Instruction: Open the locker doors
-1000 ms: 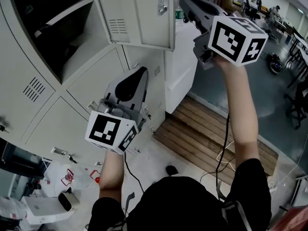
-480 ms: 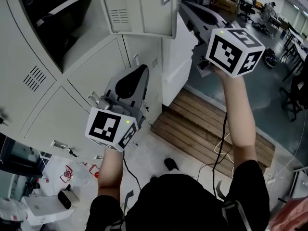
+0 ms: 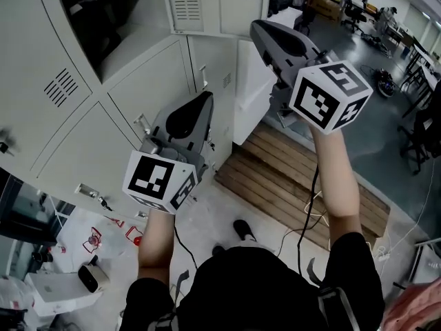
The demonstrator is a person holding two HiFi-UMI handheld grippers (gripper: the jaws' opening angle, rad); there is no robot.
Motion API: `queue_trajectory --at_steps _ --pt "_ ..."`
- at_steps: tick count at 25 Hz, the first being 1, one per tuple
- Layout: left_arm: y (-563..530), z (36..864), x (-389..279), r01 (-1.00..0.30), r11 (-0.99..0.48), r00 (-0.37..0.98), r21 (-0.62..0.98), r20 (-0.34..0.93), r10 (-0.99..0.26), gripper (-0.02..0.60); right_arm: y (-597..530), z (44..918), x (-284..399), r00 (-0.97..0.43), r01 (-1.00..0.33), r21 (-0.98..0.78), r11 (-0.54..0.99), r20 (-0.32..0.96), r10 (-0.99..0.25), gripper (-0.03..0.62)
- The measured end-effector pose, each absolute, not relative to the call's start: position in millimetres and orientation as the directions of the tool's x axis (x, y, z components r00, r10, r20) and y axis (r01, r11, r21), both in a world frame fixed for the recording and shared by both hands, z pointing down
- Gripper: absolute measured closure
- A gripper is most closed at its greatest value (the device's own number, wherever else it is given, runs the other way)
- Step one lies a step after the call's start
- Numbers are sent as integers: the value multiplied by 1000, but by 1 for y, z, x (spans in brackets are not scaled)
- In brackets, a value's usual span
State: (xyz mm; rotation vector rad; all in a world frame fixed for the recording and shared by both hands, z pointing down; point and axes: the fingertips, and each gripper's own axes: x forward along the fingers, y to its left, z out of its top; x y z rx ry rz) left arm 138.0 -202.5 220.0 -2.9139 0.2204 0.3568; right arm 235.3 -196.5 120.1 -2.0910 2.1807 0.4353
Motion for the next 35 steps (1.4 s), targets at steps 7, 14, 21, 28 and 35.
queue_trajectory --at_steps 7,14,21,28,35 --pt "-207 230 106 -202 -965 957 -166 -244 -158 563 -201 147 193 -106 -987 144 73 -232 -967 592" --pt "-208 244 79 -233 -958 955 -165 -225 -194 565 -208 181 153 -194 -978 116 172 -207 -959 592" --pt "-219 256 45 -302 -941 939 -153 -217 -266 565 -214 204 118 -264 -964 85 252 -216 -940 592" --pt "-230 263 10 -371 -918 916 -139 -217 -337 565 -216 223 72 -381 -925 104 367 -245 -892 592" --pt "-237 266 -16 -421 -898 894 -132 -226 -386 565 -221 242 40 -442 -897 127 423 -237 -865 592"
